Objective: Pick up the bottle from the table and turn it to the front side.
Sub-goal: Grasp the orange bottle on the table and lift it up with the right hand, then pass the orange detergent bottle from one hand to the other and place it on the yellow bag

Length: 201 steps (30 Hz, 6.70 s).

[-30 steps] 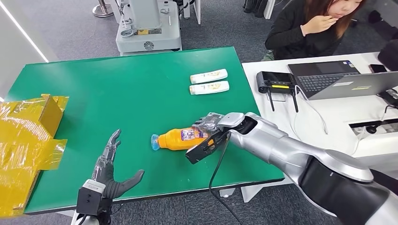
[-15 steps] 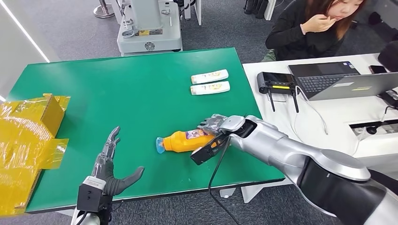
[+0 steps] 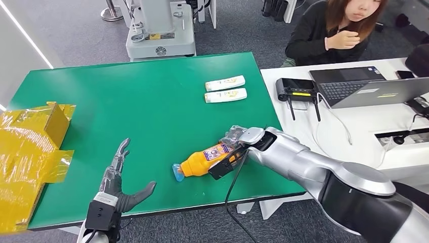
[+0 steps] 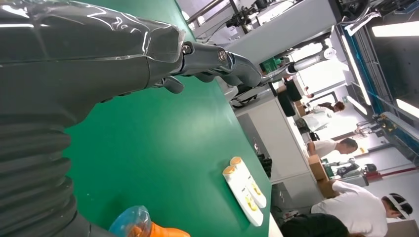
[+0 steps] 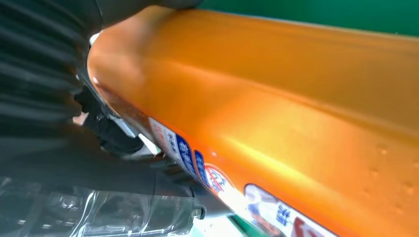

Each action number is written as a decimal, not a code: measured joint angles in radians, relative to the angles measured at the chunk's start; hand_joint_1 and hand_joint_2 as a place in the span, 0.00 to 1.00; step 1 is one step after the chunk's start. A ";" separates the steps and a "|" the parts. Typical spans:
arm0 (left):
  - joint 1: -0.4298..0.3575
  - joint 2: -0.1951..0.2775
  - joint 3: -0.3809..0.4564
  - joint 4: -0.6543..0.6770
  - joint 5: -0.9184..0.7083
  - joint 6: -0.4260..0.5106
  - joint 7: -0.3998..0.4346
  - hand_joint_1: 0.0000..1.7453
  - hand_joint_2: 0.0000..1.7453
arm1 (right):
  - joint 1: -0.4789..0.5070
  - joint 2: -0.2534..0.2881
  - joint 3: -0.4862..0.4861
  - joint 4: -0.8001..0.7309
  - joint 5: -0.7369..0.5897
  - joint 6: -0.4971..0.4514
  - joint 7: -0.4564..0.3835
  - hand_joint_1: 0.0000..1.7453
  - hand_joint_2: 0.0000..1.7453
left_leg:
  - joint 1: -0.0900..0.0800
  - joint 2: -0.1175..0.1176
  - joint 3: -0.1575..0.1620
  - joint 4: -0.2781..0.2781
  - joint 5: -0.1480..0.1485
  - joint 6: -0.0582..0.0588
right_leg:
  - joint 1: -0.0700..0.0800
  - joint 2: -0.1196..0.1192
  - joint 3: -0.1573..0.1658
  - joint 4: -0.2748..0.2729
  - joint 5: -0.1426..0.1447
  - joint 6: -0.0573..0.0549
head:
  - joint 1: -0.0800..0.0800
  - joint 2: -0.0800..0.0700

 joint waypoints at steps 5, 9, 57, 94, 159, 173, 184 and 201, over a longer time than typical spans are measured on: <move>0.014 0.000 0.005 -0.006 -0.012 -0.005 0.000 0.00 1.00 | 0.002 0.002 0.000 0.005 -0.017 -0.017 0.000 1.00 1.00 | 0.000 0.000 0.000 0.000 0.001 0.001 | 0.000 0.000 0.000 0.000 0.000 0.000 | 0.000 0.000; 0.017 0.000 0.007 -0.007 -0.017 -0.009 -0.001 0.00 1.00 | 0.006 0.002 0.000 0.006 -0.031 -0.040 -0.004 1.00 1.00 | 0.000 0.000 0.000 0.000 0.001 0.001 | 0.000 0.000 0.000 0.000 0.000 0.000 | 0.000 0.000; 0.101 -0.018 0.062 -0.063 0.068 -0.079 0.022 0.00 1.00 | 1.071 0.056 -1.051 -0.828 -0.493 -0.406 -0.213 1.00 1.00 | 0.001 -0.002 -0.004 0.000 -0.006 -0.002 | 0.001 -0.002 -0.004 0.000 -0.007 -0.002 | 0.000 0.000; -0.787 -0.058 -0.047 0.624 0.609 -0.509 0.262 0.00 1.00 | 0.578 0.113 -0.877 -0.474 -0.414 -0.506 -0.320 1.00 1.00 | 0.002 -0.001 -0.013 0.000 0.005 -0.001 | 0.001 0.000 -0.013 0.001 0.004 -0.002 | 0.000 0.000; -0.832 -0.036 -0.138 0.537 0.784 -0.554 0.444 0.00 1.00 | 0.286 0.337 -0.840 -0.153 -0.346 -0.587 -0.260 1.00 1.00 | 0.001 -0.001 -0.013 0.000 0.006 -0.001 | 0.001 0.000 -0.014 0.002 0.005 -0.002 | 0.000 0.000; -0.851 -0.044 -0.170 0.582 0.780 -0.532 0.443 0.00 1.00 | 0.262 0.342 -0.814 -0.079 -0.302 -0.595 -0.259 1.00 1.00 | 0.001 -0.001 -0.013 0.000 0.006 -0.001 | 0.001 0.000 -0.015 0.002 0.005 -0.002 | 0.000 0.000; -0.873 -0.044 -0.180 0.614 0.831 -0.552 0.429 1.00 1.00 | 0.262 0.339 -0.845 -0.076 -0.428 -0.635 -0.340 1.00 1.00 | 0.001 -0.001 -0.014 0.000 0.006 -0.001 | 0.001 0.000 -0.015 0.002 0.005 -0.002 | 0.000 0.000; -0.896 -0.087 -0.205 0.600 0.888 -0.530 0.418 1.00 1.00 | 0.340 0.283 -0.993 -0.215 -0.601 -0.636 -0.447 0.00 1.00 | 0.001 0.000 -0.014 0.001 0.006 -0.001 | 0.001 0.001 -0.015 0.001 0.005 -0.001 | 0.000 0.000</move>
